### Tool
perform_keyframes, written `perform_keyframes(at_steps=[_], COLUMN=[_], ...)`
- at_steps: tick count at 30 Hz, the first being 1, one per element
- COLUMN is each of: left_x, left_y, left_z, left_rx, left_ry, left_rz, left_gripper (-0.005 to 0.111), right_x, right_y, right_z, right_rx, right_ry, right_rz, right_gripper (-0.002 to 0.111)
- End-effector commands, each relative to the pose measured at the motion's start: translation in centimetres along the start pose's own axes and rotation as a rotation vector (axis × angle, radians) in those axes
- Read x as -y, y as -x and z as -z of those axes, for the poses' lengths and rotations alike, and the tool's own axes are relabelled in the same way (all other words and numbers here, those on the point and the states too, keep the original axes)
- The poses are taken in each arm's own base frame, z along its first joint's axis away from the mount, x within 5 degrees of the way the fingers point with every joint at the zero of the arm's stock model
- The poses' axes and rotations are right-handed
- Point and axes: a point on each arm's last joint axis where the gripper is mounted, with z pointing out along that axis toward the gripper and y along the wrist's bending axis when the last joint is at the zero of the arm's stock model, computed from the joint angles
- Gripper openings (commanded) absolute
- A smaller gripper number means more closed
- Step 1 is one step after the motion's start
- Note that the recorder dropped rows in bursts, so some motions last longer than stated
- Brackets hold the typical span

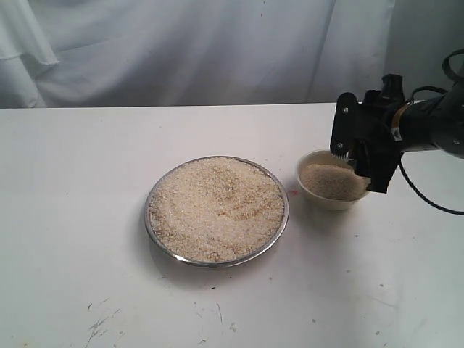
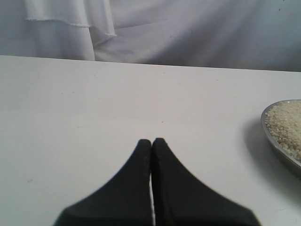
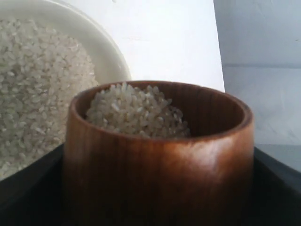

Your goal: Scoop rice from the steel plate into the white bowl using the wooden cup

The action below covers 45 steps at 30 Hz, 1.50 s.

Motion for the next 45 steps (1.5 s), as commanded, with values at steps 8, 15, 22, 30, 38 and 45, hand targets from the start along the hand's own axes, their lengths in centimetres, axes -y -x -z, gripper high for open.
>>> perform_keyframes(at_steps=[8, 15, 22, 30, 38, 45], left_x=[0.0, 0.0, 0.0, 0.0, 0.0, 0.0], left_y=[0.0, 0.0, 0.0, 0.0, 0.0, 0.0], left_z=[0.0, 0.0, 0.0, 0.0, 0.0, 0.0], left_rx=[0.014, 0.014, 0.014, 0.014, 0.014, 0.014], left_ry=[-0.003, -0.003, -0.003, -0.003, -0.003, -0.003], left_rz=[-0.001, -0.001, -0.001, -0.001, -0.001, -0.001], left_gripper=[0.0, 0.0, 0.0, 0.0, 0.0, 0.0], right_x=[0.0, -0.2, 0.0, 0.2, -0.3, -0.3], right_y=[-0.5, -0.8, -0.5, -0.2, 0.5, 0.6], right_z=[0.0, 0.0, 0.1, -0.1, -0.4, -0.4], right_rx=[-0.04, -0.077, -0.091, -0.114, -0.135, -0.158], right_ry=[0.001, 0.022, 0.017, -0.002, 0.005, -0.003], right_rz=[0.138, 0.29, 0.466, 0.484, 0.56, 0.586], right_gripper=[0.0, 0.0, 0.0, 0.0, 0.0, 0.0])
